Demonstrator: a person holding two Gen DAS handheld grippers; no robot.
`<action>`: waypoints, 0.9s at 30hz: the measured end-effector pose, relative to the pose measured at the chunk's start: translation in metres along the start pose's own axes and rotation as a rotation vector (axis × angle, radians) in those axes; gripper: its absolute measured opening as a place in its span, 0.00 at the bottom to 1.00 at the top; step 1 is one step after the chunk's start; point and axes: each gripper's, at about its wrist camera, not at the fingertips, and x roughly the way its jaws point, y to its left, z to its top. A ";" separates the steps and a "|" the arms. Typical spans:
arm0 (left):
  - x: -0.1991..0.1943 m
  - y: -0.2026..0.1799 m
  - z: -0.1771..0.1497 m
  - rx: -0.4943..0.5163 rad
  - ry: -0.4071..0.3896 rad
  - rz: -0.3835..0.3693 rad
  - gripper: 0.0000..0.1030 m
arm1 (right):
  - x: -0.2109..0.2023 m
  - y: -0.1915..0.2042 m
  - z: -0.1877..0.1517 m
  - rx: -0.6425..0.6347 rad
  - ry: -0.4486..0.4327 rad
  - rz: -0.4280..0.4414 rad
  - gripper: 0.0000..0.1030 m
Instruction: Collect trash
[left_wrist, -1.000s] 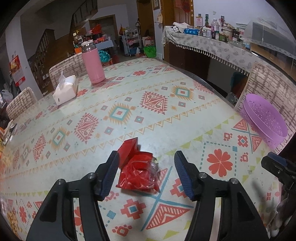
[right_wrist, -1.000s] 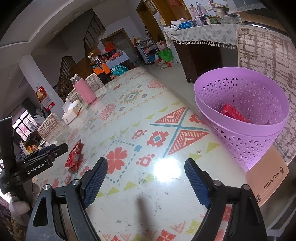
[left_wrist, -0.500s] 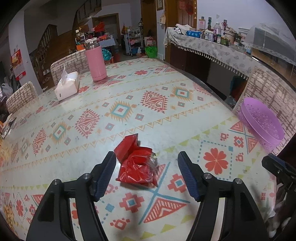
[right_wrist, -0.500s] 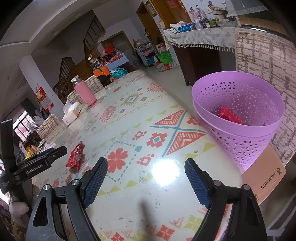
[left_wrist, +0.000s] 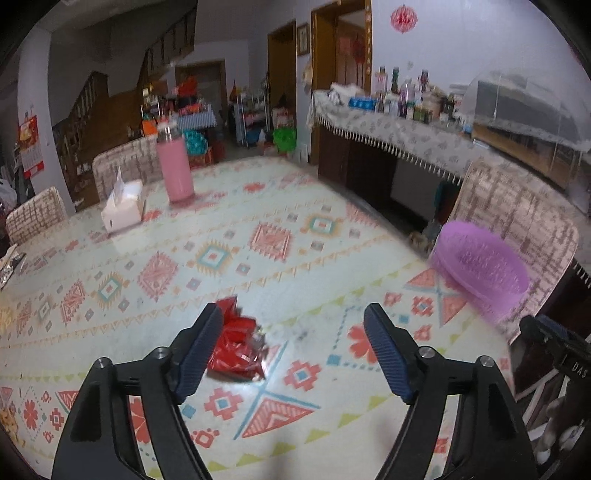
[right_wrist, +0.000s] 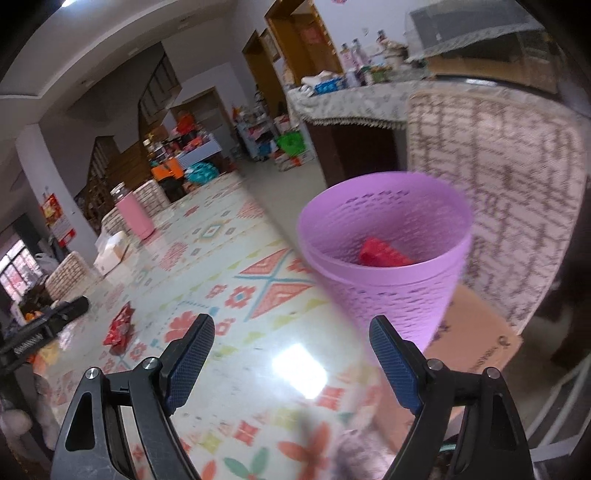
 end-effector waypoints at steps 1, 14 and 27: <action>-0.005 -0.003 0.001 -0.002 -0.026 0.003 0.81 | -0.006 -0.003 0.000 -0.007 -0.016 -0.021 0.88; -0.078 -0.029 0.010 -0.022 -0.292 0.123 0.98 | -0.094 -0.008 -0.007 -0.177 -0.353 -0.213 1.00; -0.106 -0.060 -0.007 0.039 -0.370 0.096 0.99 | -0.127 -0.028 -0.019 -0.101 -0.314 -0.207 1.00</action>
